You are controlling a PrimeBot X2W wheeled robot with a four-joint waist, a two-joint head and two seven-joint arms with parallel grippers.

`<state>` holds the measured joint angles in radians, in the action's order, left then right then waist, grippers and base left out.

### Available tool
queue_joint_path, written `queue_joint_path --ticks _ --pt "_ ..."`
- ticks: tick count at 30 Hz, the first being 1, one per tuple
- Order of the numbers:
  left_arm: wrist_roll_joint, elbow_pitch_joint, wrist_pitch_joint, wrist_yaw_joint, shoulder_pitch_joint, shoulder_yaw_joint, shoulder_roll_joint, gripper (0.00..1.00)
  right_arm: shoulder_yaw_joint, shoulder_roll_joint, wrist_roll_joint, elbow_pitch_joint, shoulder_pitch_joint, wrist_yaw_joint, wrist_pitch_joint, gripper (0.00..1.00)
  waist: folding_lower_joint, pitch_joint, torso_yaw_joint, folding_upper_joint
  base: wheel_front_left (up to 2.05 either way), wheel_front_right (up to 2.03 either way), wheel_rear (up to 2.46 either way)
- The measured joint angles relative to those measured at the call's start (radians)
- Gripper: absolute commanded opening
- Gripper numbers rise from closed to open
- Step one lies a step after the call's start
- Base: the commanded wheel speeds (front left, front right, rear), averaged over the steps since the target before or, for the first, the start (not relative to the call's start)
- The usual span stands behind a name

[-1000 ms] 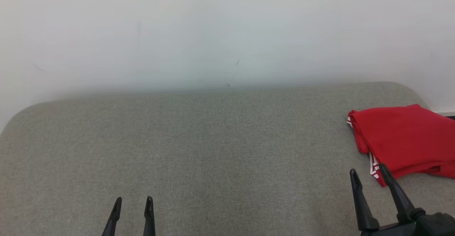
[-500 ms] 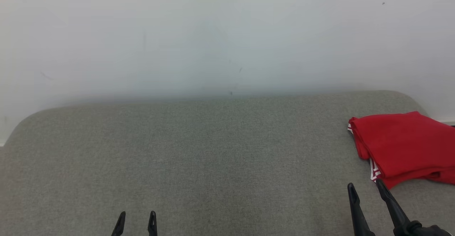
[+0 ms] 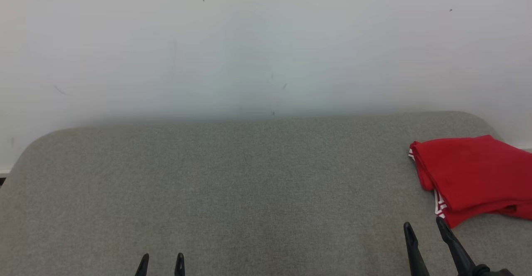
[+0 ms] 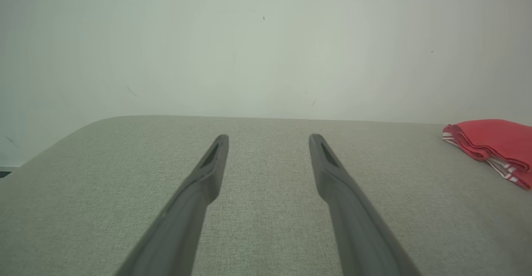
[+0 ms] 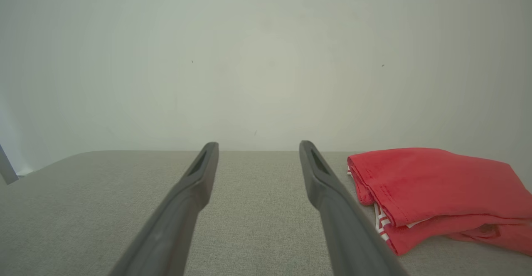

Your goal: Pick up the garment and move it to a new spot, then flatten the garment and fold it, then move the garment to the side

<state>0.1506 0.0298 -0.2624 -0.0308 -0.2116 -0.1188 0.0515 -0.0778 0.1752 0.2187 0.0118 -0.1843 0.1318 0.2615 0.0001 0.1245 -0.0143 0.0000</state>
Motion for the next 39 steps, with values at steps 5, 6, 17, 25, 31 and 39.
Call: queue_joint_path --ticks 5,6,17,25,31,39 --pt "0.0 0.006 0.0 0.003 -0.001 -0.001 0.0 1.0 -0.001 -0.001 0.009 -0.002 0.0 0.0 0.0 1.0 0.0 0.003 0.002 0.0 0.0 0.0 0.0" --pt "0.0 0.007 0.0 0.003 -0.001 -0.002 0.0 1.0 -0.001 -0.001 0.01 -0.002 0.0 0.0 0.0 1.0 0.0 0.003 0.003 0.0 0.0 0.0 0.0" --pt "-0.001 0.012 0.0 0.003 -0.003 -0.003 0.0 1.0 0.002 -0.002 0.01 -0.002 -0.005 0.0 0.0 1.0 0.0 0.005 0.008 0.0 0.0 0.0 0.0" --pt "-0.007 0.051 0.003 0.009 -0.015 -0.001 0.0 0.0 -0.002 -0.007 0.011 -0.043 -0.019 0.0 -0.006 0.0 0.0 0.005 0.007 0.0001 0.0 0.0 0.0" --pt "0.058 0.087 0.015 0.004 -0.013 -0.002 0.0 0.0 0.004 -0.015 0.073 -0.083 -0.025 0.0 -0.027 0.0 0.0 0.0 0.007 0.0001 0.0 0.0 0.0" --pt "0.22 0.12 0.038 -0.006 0.031 0.001 0.001 0.0 0.034 -0.018 0.224 -0.111 0.012 0.0 -0.072 0.0 0.0 -0.009 0.008 0.0001 0.0 0.0 0.0"
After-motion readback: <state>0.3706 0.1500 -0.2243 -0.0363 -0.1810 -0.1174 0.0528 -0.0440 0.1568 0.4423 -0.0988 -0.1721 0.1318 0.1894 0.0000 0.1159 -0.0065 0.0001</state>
